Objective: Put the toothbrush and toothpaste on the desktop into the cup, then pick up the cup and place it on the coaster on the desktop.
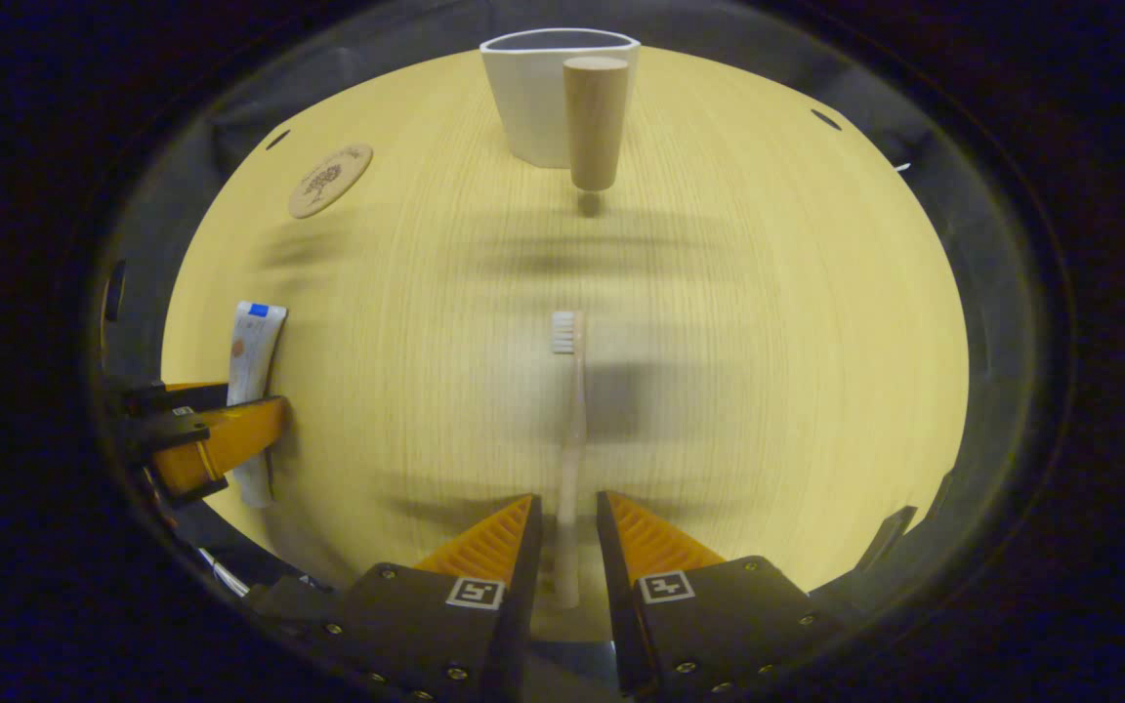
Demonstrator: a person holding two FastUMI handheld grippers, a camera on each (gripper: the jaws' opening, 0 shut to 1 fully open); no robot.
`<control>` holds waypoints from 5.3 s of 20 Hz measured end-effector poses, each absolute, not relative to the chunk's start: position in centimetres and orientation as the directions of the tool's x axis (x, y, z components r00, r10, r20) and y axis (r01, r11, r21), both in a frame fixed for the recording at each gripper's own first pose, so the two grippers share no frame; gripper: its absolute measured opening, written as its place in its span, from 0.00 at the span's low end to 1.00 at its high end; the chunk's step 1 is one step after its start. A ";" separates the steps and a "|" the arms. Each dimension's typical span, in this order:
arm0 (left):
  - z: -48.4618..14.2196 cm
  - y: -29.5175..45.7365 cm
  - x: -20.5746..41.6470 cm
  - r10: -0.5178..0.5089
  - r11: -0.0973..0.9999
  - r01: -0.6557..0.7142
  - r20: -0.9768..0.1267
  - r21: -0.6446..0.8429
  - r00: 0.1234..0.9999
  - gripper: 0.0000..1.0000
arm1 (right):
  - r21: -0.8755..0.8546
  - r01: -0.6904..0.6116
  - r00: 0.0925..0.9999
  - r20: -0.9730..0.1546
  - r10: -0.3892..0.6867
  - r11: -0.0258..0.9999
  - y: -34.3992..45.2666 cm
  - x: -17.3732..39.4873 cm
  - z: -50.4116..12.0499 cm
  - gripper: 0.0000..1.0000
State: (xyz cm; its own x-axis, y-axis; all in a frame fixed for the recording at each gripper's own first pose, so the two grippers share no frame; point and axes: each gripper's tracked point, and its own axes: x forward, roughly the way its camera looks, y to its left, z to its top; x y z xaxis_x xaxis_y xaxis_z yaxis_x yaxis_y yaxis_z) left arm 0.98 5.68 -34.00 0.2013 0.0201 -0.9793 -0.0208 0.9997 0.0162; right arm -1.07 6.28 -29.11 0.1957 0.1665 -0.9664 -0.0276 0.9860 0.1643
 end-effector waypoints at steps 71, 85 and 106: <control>-10.0 -2.2 19.4 -0.171 0.977 0.121 -0.310 -0.176 0.935 0.23 | 0.148 -0.138 0.974 -0.159 0.162 0.979 4.9 23.7 -7.7 0.05; -11.8 -1.7 19.7 -0.144 0.974 0.068 -0.359 -0.217 0.922 0.23 | 0.080 -0.148 0.915 -0.367 0.167 0.986 5.1 23.8 -15.2 0.09; -9.3 -10.1 24.6 -0.270 0.943 0.219 -0.190 -0.250 0.944 0.23 | 0.048 -0.019 0.982 -0.187 0.028 0.999 -5.8 16.7 -6.4 0.71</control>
State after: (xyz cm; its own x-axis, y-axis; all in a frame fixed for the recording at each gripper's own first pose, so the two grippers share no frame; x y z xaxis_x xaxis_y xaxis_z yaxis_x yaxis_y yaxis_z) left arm 24.62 -10.07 -9.32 0.9440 -0.2699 -0.1899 0.2194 0.9431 -0.2497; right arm 16.65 -5.79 -6.43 0.9820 0.0276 -0.1867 -0.0190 0.9987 0.0478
